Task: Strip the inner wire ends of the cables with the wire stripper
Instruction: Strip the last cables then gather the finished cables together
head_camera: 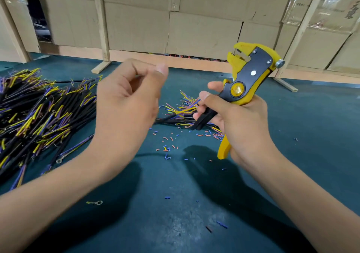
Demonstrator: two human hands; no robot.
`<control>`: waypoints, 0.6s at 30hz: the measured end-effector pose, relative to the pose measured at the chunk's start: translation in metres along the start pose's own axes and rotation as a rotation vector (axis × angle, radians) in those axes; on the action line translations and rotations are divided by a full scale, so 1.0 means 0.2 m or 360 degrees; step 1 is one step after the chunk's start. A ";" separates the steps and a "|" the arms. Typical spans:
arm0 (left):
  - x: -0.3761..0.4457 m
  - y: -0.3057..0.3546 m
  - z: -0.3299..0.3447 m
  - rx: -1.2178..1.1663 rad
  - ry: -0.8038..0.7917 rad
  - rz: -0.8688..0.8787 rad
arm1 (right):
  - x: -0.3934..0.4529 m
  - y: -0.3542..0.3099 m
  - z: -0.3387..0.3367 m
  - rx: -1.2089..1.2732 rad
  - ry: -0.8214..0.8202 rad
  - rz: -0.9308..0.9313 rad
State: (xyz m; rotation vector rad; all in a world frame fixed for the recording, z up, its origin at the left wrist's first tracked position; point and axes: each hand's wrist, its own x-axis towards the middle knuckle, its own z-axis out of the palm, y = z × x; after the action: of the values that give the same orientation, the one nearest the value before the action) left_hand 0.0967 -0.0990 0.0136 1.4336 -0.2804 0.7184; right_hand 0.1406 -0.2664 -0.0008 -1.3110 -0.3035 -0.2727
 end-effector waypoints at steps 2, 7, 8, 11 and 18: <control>0.01 -0.03 -0.04 0.0687 -0.0154 0.0419 | -0.01 0.00 0.01 -0.0023 -0.0064 0.0003; -0.01 -0.10 -0.06 0.1021 -0.0546 0.0442 | -0.03 -0.01 0.02 -0.0091 -0.0142 -0.0066; -0.01 -0.10 -0.06 0.0970 -0.0549 0.0396 | -0.03 -0.01 0.01 -0.0090 -0.0135 -0.0065; 0.00 -0.10 -0.07 0.0984 -0.0621 0.0462 | -0.02 -0.01 0.00 -0.0049 -0.0094 -0.0030; -0.02 -0.11 -0.05 0.0785 -0.0661 0.0346 | -0.01 -0.01 0.00 0.0063 -0.0027 0.0020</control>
State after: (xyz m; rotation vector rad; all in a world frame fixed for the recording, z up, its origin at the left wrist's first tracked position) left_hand 0.1042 -0.0897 -0.0083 2.0476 -0.6189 0.6867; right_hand 0.1386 -0.2668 0.0008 -1.2765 -0.3133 -0.2438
